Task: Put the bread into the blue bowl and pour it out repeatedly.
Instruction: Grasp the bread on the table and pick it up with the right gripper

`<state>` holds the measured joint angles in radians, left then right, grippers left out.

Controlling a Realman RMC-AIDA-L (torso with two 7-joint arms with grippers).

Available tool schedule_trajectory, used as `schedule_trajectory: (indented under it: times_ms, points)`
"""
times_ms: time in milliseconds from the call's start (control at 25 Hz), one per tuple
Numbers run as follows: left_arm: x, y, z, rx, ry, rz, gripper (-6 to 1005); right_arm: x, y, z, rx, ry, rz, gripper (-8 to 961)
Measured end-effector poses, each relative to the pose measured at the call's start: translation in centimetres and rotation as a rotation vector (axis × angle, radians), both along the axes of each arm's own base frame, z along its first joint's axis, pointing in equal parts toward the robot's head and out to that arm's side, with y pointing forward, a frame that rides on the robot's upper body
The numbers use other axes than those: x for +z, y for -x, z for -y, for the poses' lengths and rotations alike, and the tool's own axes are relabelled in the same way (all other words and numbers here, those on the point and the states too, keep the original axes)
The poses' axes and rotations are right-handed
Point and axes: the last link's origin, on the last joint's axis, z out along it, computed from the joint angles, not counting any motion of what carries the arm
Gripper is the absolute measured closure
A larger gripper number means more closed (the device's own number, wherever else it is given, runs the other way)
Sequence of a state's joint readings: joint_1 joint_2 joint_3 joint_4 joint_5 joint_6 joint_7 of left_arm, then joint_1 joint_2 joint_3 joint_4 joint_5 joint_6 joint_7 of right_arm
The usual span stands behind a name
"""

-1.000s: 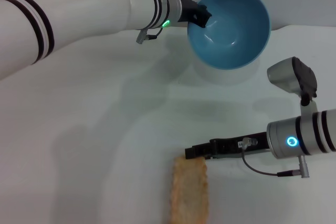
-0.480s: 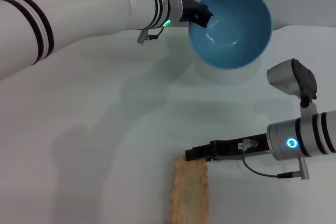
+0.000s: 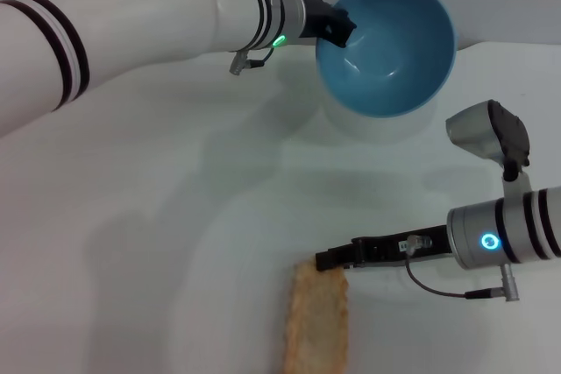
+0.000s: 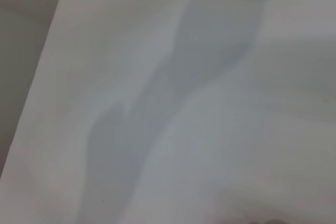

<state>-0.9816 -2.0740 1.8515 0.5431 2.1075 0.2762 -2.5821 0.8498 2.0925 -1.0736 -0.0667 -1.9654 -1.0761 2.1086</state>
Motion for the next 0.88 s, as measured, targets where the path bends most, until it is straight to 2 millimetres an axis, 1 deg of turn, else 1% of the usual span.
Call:
schedule_trajectory:
  times_ms: [40,240,360,480,520,640,720,760,800,880]
  points:
    - [0.0,0.1,0.0,0.001,0.000,0.000,1000,0.0,0.0,0.0,0.008,-0.003,-0.001,508]
    - [0.1,0.2,0.0,0.003,-0.005,0.002,1000,0.2,0.4,-0.2,0.063,-0.037,-0.041,634]
    - [0.1,0.5,0.1,0.009,-0.006,0.002,1000,0.5,1.1,-0.5,0.103,-0.060,-0.095,663]
    - [0.1,1.0,0.2,0.022,-0.007,0.000,1000,1.6,1.6,-1.0,0.159,-0.090,-0.135,692]
    - [0.1,1.0,0.2,0.022,-0.007,0.000,1000,1.6,1.6,-1.0,0.159,-0.090,-0.135,702]
    - [0.3,1.5,0.2,0.035,-0.011,0.002,999,2.4,1.8,-1.4,0.189,-0.111,-0.152,730]
    - [0.3,1.8,0.2,0.044,-0.012,0.002,999,3.1,1.9,-1.7,0.209,-0.128,-0.161,747]
    - [0.3,1.9,0.2,0.046,-0.012,0.002,999,3.7,2.1,-2.0,0.231,-0.143,-0.171,755]
    - [0.4,2.0,0.3,0.049,-0.012,0.002,999,3.7,2.1,-2.0,0.231,-0.143,-0.171,762]
    - [0.4,2.2,0.3,0.052,-0.013,0.003,999,4.4,2.4,-2.3,0.264,-0.156,-0.178,778]
